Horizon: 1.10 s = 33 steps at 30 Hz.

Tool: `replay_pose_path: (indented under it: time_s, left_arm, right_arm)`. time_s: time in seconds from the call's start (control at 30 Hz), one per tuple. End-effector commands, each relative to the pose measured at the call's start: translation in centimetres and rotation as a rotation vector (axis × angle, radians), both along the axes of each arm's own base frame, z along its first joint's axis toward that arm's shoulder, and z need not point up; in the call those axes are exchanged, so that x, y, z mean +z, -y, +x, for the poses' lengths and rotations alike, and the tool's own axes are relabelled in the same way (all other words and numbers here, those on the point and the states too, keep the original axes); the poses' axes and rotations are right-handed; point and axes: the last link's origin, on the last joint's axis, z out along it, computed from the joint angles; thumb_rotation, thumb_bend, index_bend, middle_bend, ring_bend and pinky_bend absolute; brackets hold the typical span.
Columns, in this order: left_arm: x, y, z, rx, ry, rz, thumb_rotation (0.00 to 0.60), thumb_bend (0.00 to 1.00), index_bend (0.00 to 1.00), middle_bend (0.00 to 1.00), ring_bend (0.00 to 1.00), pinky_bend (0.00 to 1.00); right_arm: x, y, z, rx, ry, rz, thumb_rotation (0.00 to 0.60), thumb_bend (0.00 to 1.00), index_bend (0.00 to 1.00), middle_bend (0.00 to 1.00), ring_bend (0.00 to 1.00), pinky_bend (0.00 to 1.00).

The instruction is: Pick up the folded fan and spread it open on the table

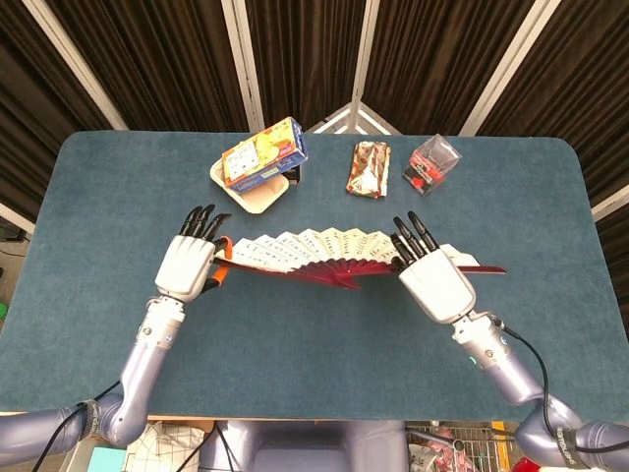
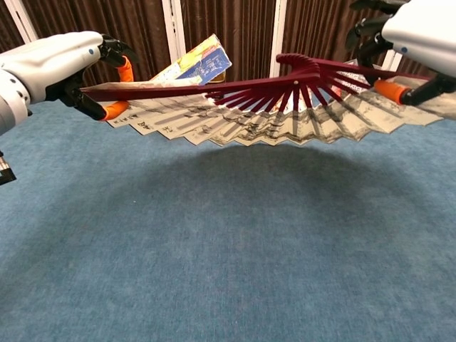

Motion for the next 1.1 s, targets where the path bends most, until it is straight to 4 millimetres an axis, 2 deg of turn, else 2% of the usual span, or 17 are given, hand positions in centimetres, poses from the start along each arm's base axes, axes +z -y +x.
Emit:
replay_pose_path:
  time_s: [0.03,0.13,0.3,0.37,0.4,0.5,0.6,0.63,0.73,1.1]
  left_arm:
    - [0.0,0.3,-0.2,0.004,0.000,-0.004,0.600,0.59,0.66,0.14,0.00,0.00]
    - [0.1,0.7,-0.6,0.007,-0.008,-0.009,0.600,0.59,0.66,0.13,0.00,0.00]
    - [0.4,1.1,-1.4,0.022,-0.007,-0.013,0.600,0.58,0.65,0.13,0.00,0.00]
    - [0.6,1.3,-1.7,0.024,-0.008,-0.015,0.600,0.56,0.63,0.12,0.00,0.00]
    - [0.7,1.4,-1.8,0.026,-0.008,-0.017,0.600,0.53,0.61,0.11,0.00,0.00]
    - [1.0,1.6,-2.2,0.028,-0.007,-0.029,0.600,0.36,0.52,0.06,0.00,0.00]
    - [1.3,1.9,-2.6,0.027,-0.013,-0.049,0.600,0.15,0.38,0.01,0.00,0.00]
    - [1.4,2.0,-2.9,0.029,-0.019,-0.062,0.600,0.09,0.31,0.00,0.00,0.00]
    - [1.7,2.3,-3.6,0.038,-0.030,-0.104,0.600,0.03,0.21,0.00,0.00,0.00]
    - [3.6,2.8,-4.5,0.045,-0.026,-0.142,0.600,0.01,0.17,0.00,0.00,0.00]
  right_arm:
    - [-0.2,-0.7,-0.4,-0.006,-0.023,0.017,0.600,0.54,0.71,0.27,0.05,0.00]
    - [-0.4,-1.5,-0.5,-0.004,-0.036,0.039,0.600,0.54,0.64,0.27,0.05,0.00]
    - [-1.1,-2.9,-0.7,-0.005,-0.067,0.086,0.600,0.54,0.47,0.19,0.01,0.00]
    - [-1.4,-3.4,-0.7,-0.014,-0.074,0.101,0.600,0.49,0.38,0.15,0.00,0.00]
    - [-1.5,-3.7,-0.7,-0.018,-0.080,0.108,0.600,0.45,0.35,0.14,0.00,0.00]
    - [-2.1,-4.4,-0.8,-0.042,-0.100,0.152,0.600,0.27,0.13,0.06,0.00,0.00]
    - [-2.4,-4.9,-0.9,-0.074,-0.114,0.184,0.600,0.21,0.01,0.01,0.00,0.00]
    - [-2.5,-5.1,-1.0,-0.087,-0.126,0.194,0.600,0.20,0.00,0.00,0.00,0.00]
    - [-2.8,-5.4,-1.2,-0.114,-0.164,0.210,0.600,0.18,0.00,0.00,0.00,0.00]
    - [-3.0,-6.3,-1.7,-0.150,-0.196,0.253,0.600,0.18,0.00,0.00,0.00,0.00]
